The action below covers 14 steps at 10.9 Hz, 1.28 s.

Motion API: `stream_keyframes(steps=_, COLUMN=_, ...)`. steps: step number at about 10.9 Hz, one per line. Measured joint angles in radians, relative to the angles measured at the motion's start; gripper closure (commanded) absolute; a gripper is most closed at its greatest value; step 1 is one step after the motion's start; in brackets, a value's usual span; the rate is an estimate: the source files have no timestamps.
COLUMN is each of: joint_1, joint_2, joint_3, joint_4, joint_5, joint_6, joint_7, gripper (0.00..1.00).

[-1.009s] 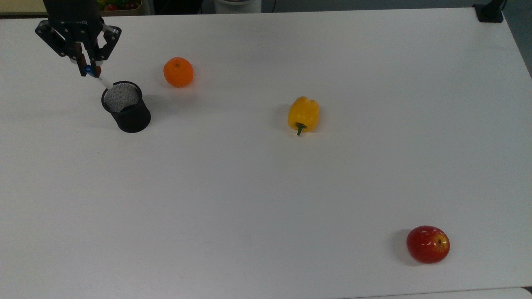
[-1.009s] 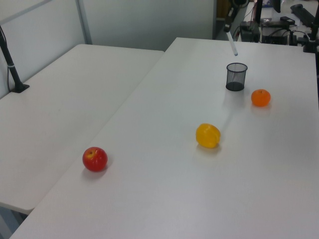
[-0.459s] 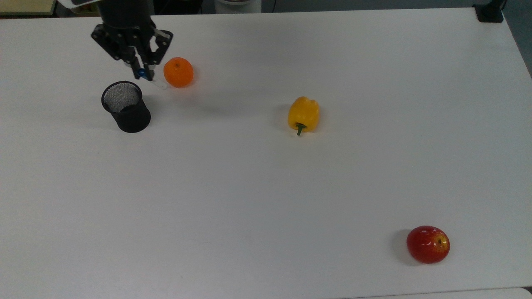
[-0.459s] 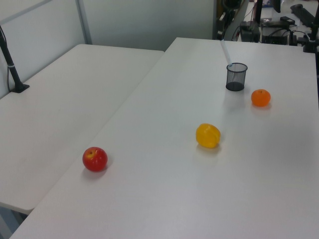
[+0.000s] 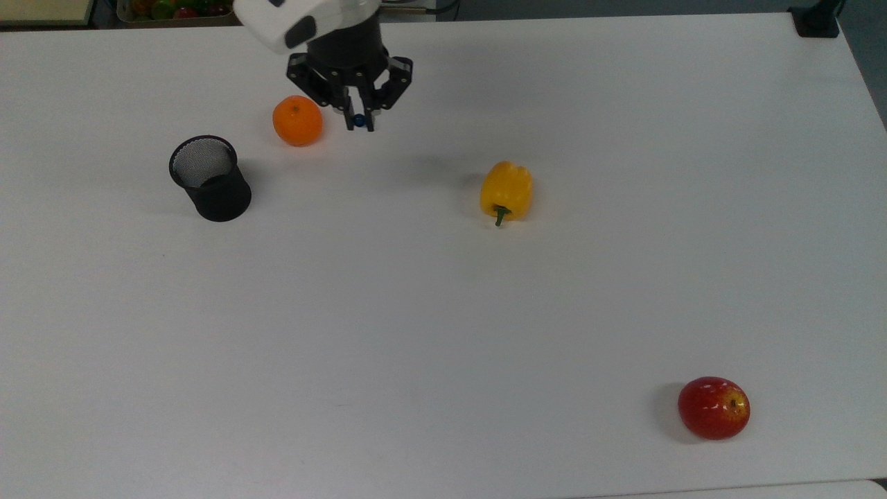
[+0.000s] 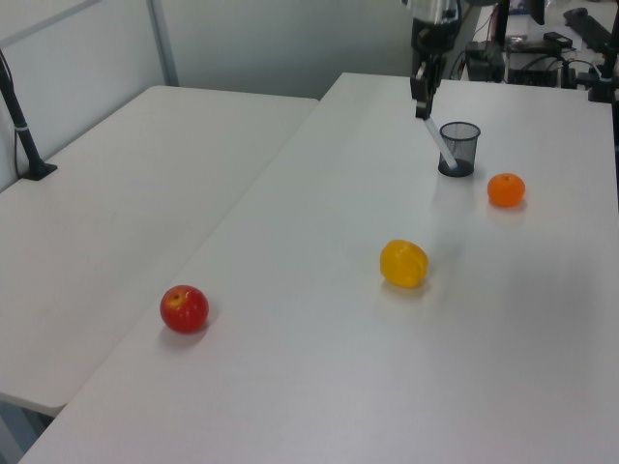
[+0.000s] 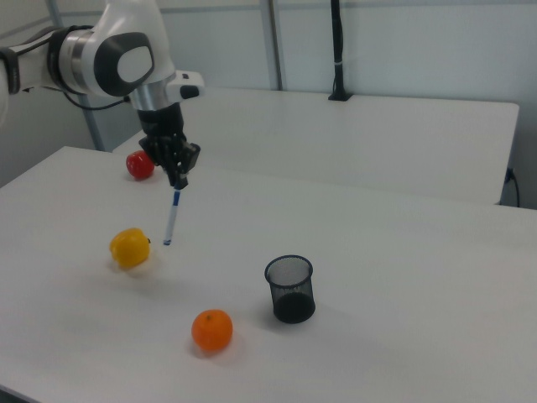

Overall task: Take marker pen
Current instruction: 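Carry the marker toward the yellow pepper and lower it, then open the gripper to release the marker onto the table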

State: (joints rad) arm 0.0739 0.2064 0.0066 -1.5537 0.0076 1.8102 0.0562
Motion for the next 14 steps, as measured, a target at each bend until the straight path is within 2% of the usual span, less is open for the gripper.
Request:
stream_keyframes(steps=5, joint_1=0.092, joint_2=0.031, joint_3=0.000, joint_4=-0.102, joint_5=0.000, joint_6=-0.008, joint_7=0.004, gripper=0.93)
stream_keyframes(steps=12, joint_1=0.109, joint_2=0.140, joint_3=0.000, joint_4=-0.114, joint_5=-0.020, joint_6=0.028, joint_7=0.004, gripper=0.89)
stream_keyframes(steps=13, joint_1=0.110, joint_2=0.145, joint_3=0.000, joint_4=-0.113, joint_5=-0.026, joint_6=0.033, joint_7=0.004, gripper=0.83)
stream_keyframes(steps=14, joint_1=0.110, joint_2=0.147, joint_3=0.000, joint_4=-0.112, joint_5=-0.027, joint_6=0.033, joint_7=0.004, gripper=0.66)
